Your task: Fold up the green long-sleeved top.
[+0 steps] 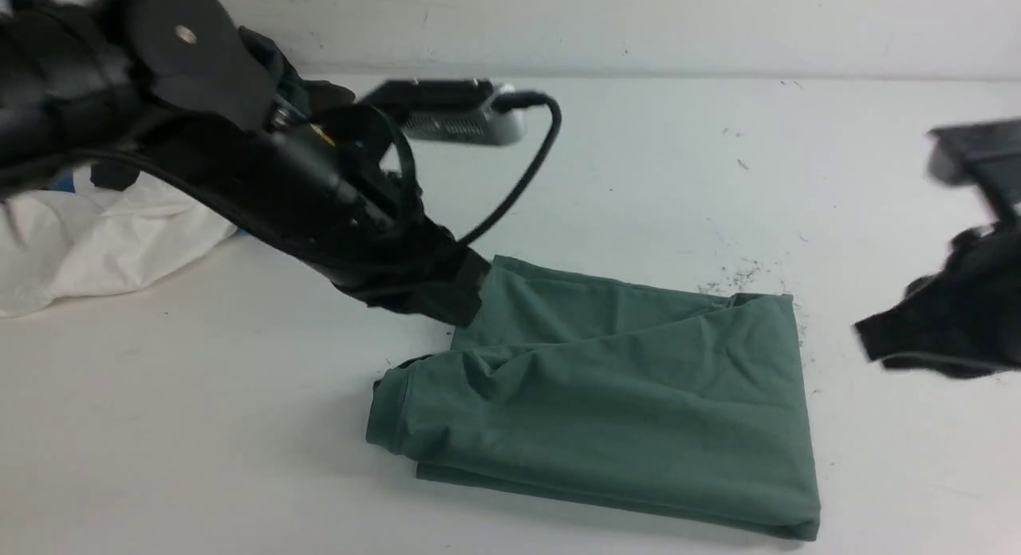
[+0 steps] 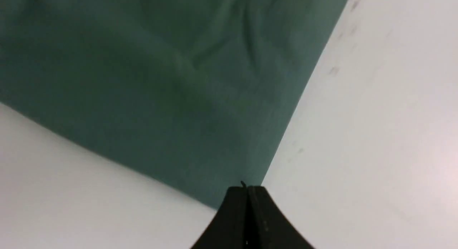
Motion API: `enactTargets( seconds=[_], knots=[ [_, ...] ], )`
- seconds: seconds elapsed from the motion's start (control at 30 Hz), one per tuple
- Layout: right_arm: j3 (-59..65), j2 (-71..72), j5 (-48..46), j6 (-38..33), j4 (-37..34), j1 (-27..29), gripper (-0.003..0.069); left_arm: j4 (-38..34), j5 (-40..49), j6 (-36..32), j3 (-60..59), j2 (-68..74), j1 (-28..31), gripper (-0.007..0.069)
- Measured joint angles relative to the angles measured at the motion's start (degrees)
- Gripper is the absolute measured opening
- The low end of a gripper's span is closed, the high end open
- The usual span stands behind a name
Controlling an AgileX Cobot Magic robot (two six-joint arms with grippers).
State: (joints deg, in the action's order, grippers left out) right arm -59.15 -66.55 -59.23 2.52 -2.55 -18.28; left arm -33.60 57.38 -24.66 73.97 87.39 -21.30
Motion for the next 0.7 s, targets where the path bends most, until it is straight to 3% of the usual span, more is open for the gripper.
enactTargets(
  seconds=[0.3, 0.47, 0.7],
  knots=[
    [6.9, 35.8, 18.4, 1.4, 5.3, 0.0, -0.0014, 0.5, -1.7, 0.1, -11.7, -26.4, 0.0, -0.0004],
    [22.5, 58.4, 39.1, 1.7, 8.1, 0.0, -0.0014, 0.7, -8.5, 1.3, -24.0, -43.0, 0.0, -0.0004],
    [32.7, 66.9, 43.7, 2.1, 8.3, 0.0, -0.0014, 0.7, -17.8, 4.5, -35.5, -54.7, 0.0, -0.0004]
  ],
)
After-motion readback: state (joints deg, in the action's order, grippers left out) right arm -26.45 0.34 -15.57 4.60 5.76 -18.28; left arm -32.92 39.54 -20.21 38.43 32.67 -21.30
